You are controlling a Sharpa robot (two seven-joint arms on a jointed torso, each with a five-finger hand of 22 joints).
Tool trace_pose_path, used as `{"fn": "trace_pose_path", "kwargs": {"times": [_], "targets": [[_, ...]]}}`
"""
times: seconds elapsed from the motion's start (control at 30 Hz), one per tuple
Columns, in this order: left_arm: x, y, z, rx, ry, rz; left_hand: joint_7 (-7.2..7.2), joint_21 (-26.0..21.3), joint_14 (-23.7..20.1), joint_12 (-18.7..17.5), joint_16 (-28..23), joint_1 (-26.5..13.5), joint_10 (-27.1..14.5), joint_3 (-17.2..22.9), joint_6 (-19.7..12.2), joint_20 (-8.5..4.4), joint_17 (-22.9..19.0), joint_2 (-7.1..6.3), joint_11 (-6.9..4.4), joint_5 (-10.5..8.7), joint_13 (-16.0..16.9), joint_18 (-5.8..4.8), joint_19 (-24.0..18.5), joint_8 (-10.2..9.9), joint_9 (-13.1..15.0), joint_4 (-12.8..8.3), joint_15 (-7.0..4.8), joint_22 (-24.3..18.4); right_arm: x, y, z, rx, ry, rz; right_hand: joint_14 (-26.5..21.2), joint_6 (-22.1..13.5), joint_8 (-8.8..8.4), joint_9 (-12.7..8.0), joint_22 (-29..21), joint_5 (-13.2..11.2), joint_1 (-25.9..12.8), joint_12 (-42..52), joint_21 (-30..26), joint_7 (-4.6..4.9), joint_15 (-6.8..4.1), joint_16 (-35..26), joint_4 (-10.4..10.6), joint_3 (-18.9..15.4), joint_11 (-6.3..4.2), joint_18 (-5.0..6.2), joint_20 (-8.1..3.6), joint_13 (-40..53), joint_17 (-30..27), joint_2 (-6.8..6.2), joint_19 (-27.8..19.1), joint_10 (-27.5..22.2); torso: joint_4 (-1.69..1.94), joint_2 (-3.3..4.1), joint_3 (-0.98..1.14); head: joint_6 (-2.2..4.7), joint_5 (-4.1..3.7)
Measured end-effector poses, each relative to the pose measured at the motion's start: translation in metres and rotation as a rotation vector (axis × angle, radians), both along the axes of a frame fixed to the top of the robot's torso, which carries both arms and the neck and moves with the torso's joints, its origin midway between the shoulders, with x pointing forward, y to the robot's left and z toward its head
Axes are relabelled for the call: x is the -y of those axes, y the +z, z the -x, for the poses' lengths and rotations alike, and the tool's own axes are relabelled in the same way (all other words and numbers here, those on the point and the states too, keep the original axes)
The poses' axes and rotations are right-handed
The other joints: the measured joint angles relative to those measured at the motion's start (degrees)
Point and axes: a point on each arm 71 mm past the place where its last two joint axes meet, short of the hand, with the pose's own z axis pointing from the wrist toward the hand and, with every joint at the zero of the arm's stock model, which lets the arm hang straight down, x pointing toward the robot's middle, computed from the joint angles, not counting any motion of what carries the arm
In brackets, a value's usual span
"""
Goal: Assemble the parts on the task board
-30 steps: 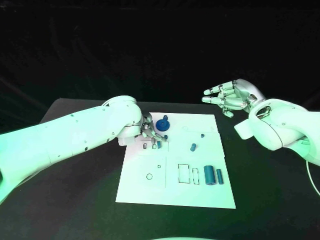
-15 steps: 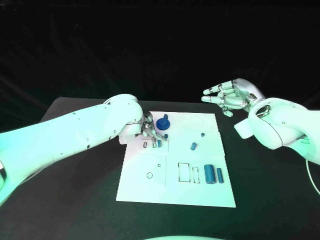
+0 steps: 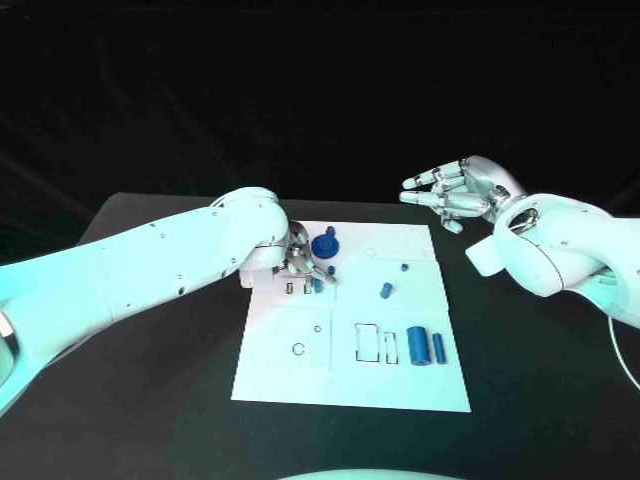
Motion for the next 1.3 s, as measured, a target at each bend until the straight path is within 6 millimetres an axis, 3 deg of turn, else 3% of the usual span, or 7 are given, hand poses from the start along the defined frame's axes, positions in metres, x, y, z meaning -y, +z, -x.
{"fn": "trace_pose_path", "kwargs": {"times": [0.57,0.87,0.97,1.07,1.17,1.23,1.3], "targets": [[0.0016,-0.0014,-0.0003,-0.015,-0.006,-0.002,0.0,0.0,0.0,0.0,0.0,6.4,-0.2,2.8,-0.8,0.0,0.0,3.33,0.21,0.0,0.5,0.01,0.0,0.3,1.8,-2.6,0.0,0.0,-0.0009,-0.0012,-0.0002,-0.015,0.005,-0.007,0.0,0.0,0.0,0.0,-0.5,0.0,0.0,0.0,-0.3,0.0,0.0,0.0,0.1,-0.1,0.0,0.0,0.0,-0.2,0.0,0.0,0.0,0.0,-0.03,0.02,0.02,-0.21,-0.19],[0.0046,0.0011,-0.0008,-0.014,-0.009,0.003,-0.41,0.0,0.0,-0.5,0.0,12.1,-0.6,9.3,-2.5,-0.22,0.0,3.19,-0.23,0.94,0.3,0.0,0.2,-0.4,2.0,-6.6,-0.61,0.0,-0.0014,-0.0016,-0.0001,-0.019,0.008,-0.007,0.0,0.0,0.0,-0.1,-0.7,0.2,0.0,-0.3,-0.7,0.0,0.0,-0.3,0.1,-0.1,-0.16,0.0,0.22,-0.3,0.0,0.0,-0.2,-0.2,0.0,0.01,0.02,-0.24,-0.29],[0.0045,0.0014,-0.001,-0.013,-0.009,0.005,-0.2,0.0,0.0,-1.0,0.0,13.4,-0.8,13.2,-2.9,-0.42,0.0,1.91,-0.46,3.67,-0.5,-0.01,0.0,-1.3,1.8,-7.4,-0.62,0.0,-0.0017,-0.0018,0.0,-0.021,0.009,-0.007,0.0,0.0,0.0,-0.1,-0.7,0.2,0.0,-0.3,-0.7,0.0,0.0,-0.3,0.1,-0.1,-0.16,0.0,0.22,-0.3,0.0,0.0,-0.2,-0.2,0.02,0.01,0.02,-0.3,-0.25],[0.0036,0.001,-0.001,-0.014,-0.007,0.006,0.21,0.0,0.0,-1.8,0.0,14.8,-0.8,16.2,-3.3,-0.43,0.0,0.49,-0.45,7.9,-0.7,0.0,0.0,-1.6,2.0,-4.4,-0.62,0.0,-0.0021,-0.002,0.0,-0.023,0.011,-0.007,0.0,0.0,0.0,-0.1,-0.8,0.2,0.0,-0.3,-0.7,0.0,0.0,-0.3,0.1,-0.1,-0.16,0.0,0.22,-0.3,0.0,0.0,-0.2,-0.2,0.01,0.01,0.02,-0.32,-0.2],[0.0008,-0.0006,-0.0002,-0.019,-0.004,0.009,0.66,0.0,0.0,-2.4,0.0,13.6,-0.9,25.7,-3.1,-0.43,0.0,-4.34,-0.31,10.37,-0.9,0.0,0.0,-1.6,3.9,2.7,-0.39,0.0,-0.0022,-0.0025,-0.0002,-0.025,0.012,-0.006,0.0,-0.2,0.0,-0.1,-1.0,0.6,0.0,-0.3,-0.9,0.17,0.0,-0.3,-0.2,-0.5,-0.16,0.0,0.22,-0.5,0.0,0.0,-0.2,-0.2,0.01,0.0,0.02,-0.38,-0.14],[-0.002,-0.0013,0.0011,-0.024,-0.001,0.013,0.67,0.0,0.0,-2.0,0.0,11.2,-0.6,32.8,-3.1,-0.43,0.0,-7.88,-0.07,10.37,0.0,0.0,0.0,-0.7,5.0,2.0,-0.41,0.0,-0.0023,-0.0027,-0.0003,-0.026,0.013,-0.006,0.0,-0.2,0.0,-0.1,-1.0,0.6,0.0,-0.3,-1.0,0.17,0.0,-0.3,-0.2,-0.5,-0.16,0.0,0.1,-0.5,0.0,0.0,-0.3,-0.2,0.01,0.0,0.02,-0.41,-0.12],[-0.0038,-0.0012,0.0023,-0.026,0.001,0.018,0.71,0.0,0.0,-2.0,0.0,9.5,-0.5,36.3,-3.0,-0.42,0.0,-9.22,-0.08,10.37,-0.3,-0.01,0.0,-0.3,5.8,1.2,-0.41,0.0,-0.0023,-0.003,-0.0004,-0.028,0.014,-0.005,0.0,-0.2,0.0,-0.1,-1.1,0.6,0.0,-0.3,-1.0,0.17,0.0,-0.3,-0.2,-0.5,-0.16,0.0,0.01,-0.5,0.0,0.0,-0.4,-0.2,0.02,0.0,0.02,-0.42,-0.12]]}}
